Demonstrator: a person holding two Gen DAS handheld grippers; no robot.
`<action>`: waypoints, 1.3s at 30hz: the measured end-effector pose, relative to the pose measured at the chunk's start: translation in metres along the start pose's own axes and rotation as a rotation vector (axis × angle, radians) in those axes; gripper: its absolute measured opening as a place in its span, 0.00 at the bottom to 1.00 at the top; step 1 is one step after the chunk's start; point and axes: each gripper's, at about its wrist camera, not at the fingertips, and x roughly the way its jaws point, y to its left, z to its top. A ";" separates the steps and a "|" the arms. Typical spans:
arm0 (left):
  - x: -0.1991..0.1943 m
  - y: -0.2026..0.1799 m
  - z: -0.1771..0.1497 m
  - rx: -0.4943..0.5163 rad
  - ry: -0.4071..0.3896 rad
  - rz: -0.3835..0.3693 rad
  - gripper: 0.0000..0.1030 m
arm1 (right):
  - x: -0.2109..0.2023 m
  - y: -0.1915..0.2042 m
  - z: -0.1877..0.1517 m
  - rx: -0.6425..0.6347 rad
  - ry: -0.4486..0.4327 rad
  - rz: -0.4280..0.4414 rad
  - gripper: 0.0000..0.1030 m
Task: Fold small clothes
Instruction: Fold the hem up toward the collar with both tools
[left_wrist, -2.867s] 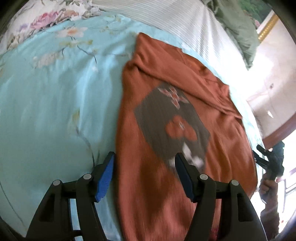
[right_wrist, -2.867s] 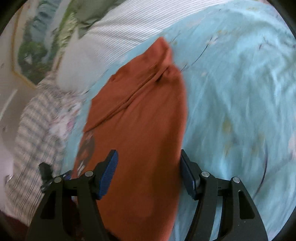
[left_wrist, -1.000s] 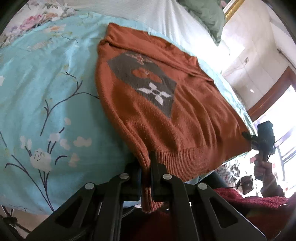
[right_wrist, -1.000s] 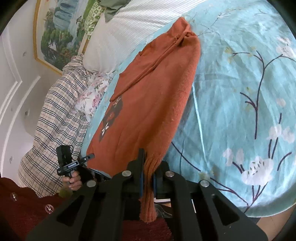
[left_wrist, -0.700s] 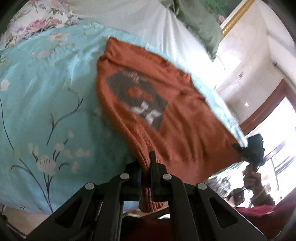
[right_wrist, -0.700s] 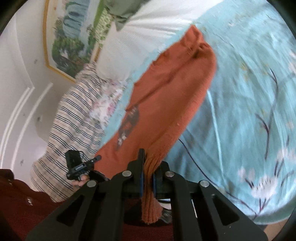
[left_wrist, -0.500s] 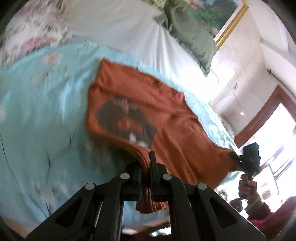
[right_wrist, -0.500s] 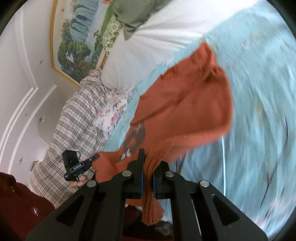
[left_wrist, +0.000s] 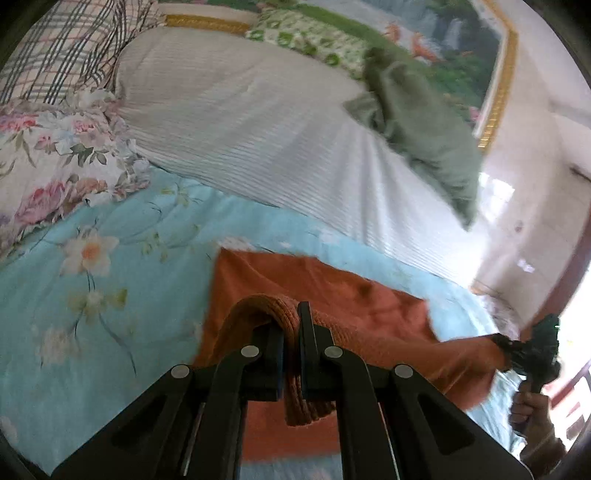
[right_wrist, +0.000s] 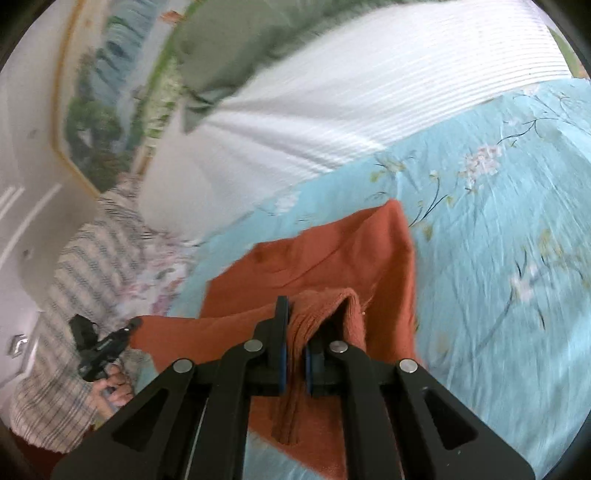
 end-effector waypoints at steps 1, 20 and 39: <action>0.014 0.002 0.006 -0.002 0.012 0.013 0.04 | 0.006 -0.004 0.004 0.003 0.008 -0.008 0.07; 0.186 0.062 -0.002 -0.038 0.274 0.180 0.09 | 0.069 -0.057 0.011 0.085 0.087 -0.175 0.22; 0.161 -0.050 -0.075 0.257 0.387 0.089 0.36 | 0.116 0.031 -0.031 -0.392 0.261 -0.241 0.30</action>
